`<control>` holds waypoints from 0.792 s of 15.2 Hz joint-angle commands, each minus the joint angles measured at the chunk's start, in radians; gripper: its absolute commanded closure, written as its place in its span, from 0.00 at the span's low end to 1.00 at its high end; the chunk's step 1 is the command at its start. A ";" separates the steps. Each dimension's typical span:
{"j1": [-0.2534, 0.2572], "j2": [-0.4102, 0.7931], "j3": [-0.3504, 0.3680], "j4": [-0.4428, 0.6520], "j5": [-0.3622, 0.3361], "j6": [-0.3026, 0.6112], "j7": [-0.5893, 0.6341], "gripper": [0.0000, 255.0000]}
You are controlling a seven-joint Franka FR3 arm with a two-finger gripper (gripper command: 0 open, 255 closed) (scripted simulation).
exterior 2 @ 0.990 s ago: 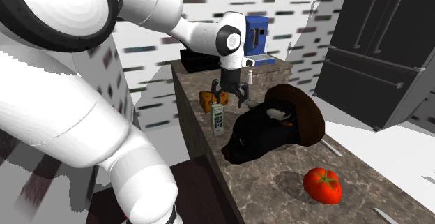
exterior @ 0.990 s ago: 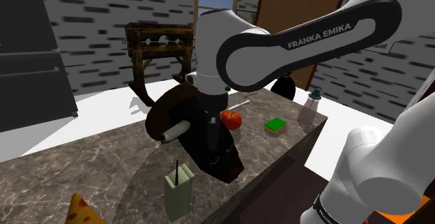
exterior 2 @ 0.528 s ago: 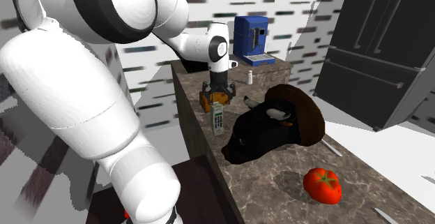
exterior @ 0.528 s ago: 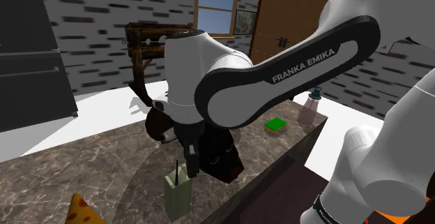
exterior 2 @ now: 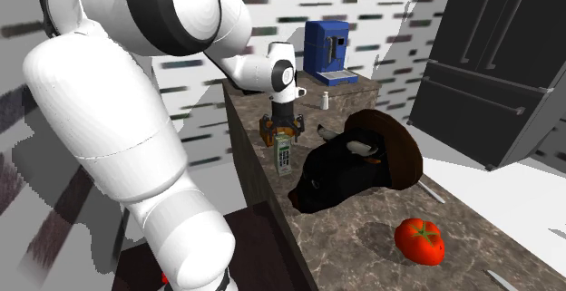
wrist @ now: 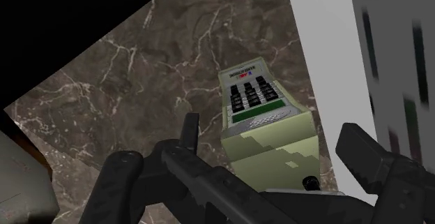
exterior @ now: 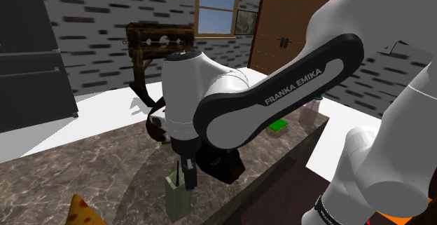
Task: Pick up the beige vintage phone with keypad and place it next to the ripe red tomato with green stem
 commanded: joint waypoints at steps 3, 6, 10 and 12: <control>-0.001 0.011 0.001 -0.012 -0.005 0.022 0.004 0.00; -0.001 0.011 0.001 -0.012 -0.005 0.022 0.004 0.00; -0.001 0.011 0.001 -0.012 -0.005 0.022 0.004 1.00; -0.001 0.011 0.001 -0.011 -0.005 0.022 0.004 1.00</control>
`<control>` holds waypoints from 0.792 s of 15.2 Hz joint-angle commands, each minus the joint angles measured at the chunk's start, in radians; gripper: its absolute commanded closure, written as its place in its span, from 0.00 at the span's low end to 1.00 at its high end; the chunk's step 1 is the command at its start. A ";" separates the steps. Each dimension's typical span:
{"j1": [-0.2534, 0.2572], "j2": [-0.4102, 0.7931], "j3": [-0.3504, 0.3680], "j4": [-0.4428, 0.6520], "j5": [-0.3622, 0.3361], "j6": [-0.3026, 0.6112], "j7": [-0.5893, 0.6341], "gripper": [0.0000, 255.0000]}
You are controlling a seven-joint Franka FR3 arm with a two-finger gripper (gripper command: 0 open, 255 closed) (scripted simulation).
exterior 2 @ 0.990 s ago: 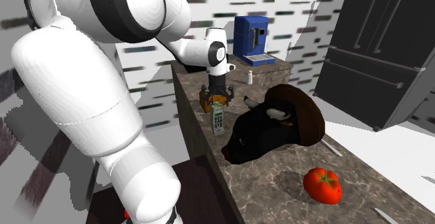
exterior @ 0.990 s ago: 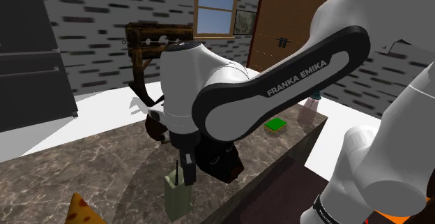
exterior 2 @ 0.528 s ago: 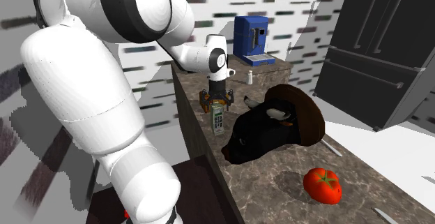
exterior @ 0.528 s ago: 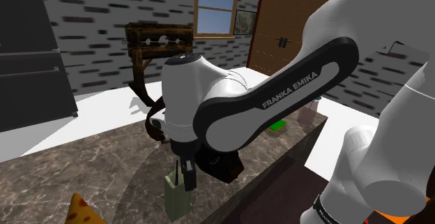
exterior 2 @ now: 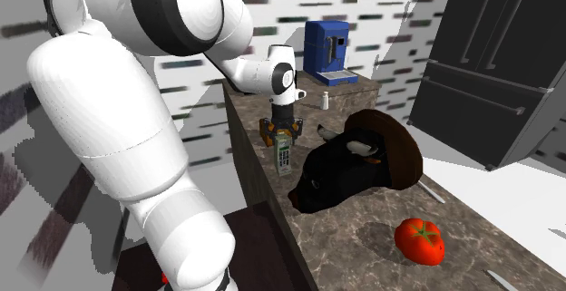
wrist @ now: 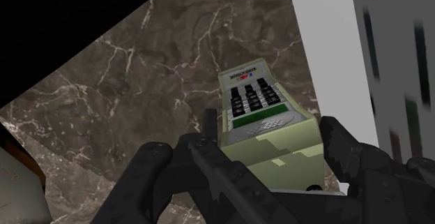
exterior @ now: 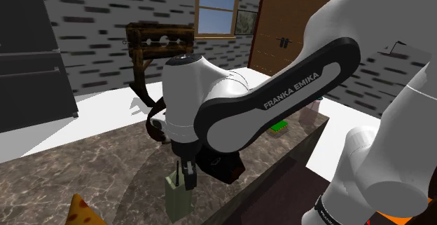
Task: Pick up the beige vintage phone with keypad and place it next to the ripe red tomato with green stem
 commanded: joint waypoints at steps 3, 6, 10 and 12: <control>0.000 0.001 0.000 0.000 0.000 0.000 0.000 1.00; 0.000 0.000 0.000 -0.001 0.000 0.000 0.000 1.00; 0.001 -0.033 -0.004 0.025 0.015 -0.056 -0.013 1.00; 0.002 -0.048 -0.007 0.039 0.021 -0.084 -0.019 1.00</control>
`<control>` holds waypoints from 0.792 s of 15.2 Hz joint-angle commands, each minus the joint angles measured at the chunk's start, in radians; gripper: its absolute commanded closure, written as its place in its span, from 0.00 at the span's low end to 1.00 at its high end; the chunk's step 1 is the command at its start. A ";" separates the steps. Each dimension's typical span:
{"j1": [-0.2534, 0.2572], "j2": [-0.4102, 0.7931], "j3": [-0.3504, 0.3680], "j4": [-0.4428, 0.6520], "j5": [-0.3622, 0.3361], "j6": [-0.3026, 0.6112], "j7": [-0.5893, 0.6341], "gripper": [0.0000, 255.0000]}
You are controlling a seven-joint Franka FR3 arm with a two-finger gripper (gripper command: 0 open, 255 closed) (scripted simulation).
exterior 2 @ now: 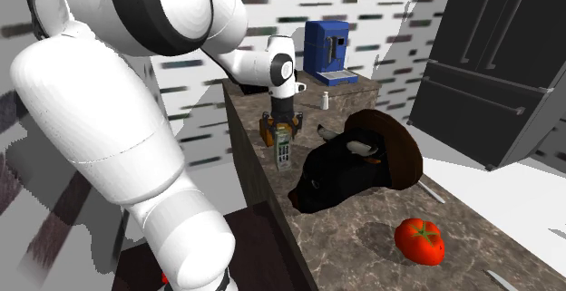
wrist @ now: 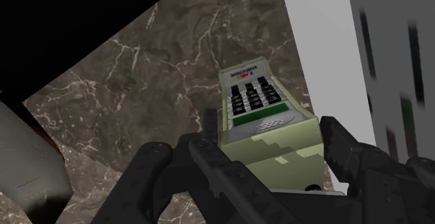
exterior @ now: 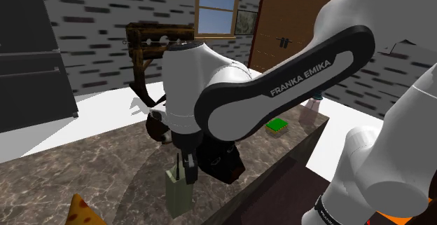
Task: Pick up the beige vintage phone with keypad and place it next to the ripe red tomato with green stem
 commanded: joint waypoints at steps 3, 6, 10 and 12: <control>0.000 -0.025 -0.005 0.035 0.009 -0.058 -0.011 1.00; 0.001 -0.044 -0.009 0.059 0.016 -0.100 -0.018 1.00; 0.001 -0.065 -0.014 0.095 0.022 -0.156 -0.025 1.00; 0.001 -0.074 -0.016 0.114 0.024 -0.183 -0.029 1.00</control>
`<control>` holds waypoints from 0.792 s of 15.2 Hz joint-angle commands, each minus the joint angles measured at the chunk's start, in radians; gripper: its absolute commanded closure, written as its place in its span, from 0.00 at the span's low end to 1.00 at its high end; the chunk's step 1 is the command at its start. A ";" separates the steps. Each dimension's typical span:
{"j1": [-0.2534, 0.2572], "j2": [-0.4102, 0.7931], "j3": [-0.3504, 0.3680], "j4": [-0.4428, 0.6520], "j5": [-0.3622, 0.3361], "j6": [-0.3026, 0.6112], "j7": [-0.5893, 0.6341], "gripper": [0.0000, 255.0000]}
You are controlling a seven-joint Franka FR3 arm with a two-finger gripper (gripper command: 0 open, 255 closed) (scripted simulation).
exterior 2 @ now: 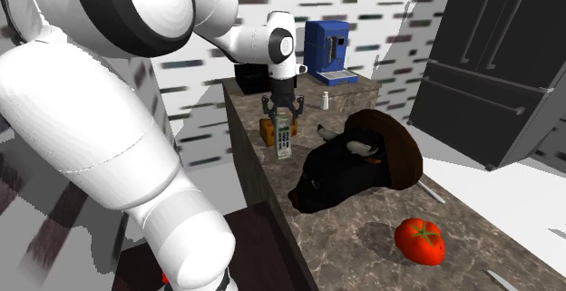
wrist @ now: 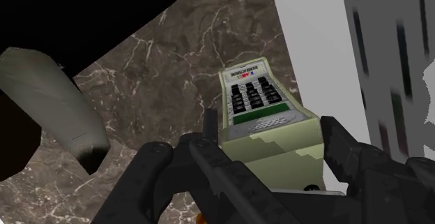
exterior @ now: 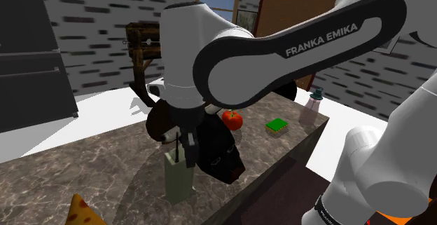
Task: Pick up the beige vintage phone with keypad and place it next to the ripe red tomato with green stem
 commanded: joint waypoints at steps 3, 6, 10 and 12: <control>-0.001 -0.020 -0.006 0.042 0.005 -0.060 -0.008 1.00; -0.001 -0.030 -0.009 0.073 0.007 -0.101 -0.012 1.00; -0.002 -0.039 -0.013 0.118 0.008 -0.155 -0.016 1.00; -0.002 -0.043 -0.015 0.142 0.009 -0.182 -0.017 1.00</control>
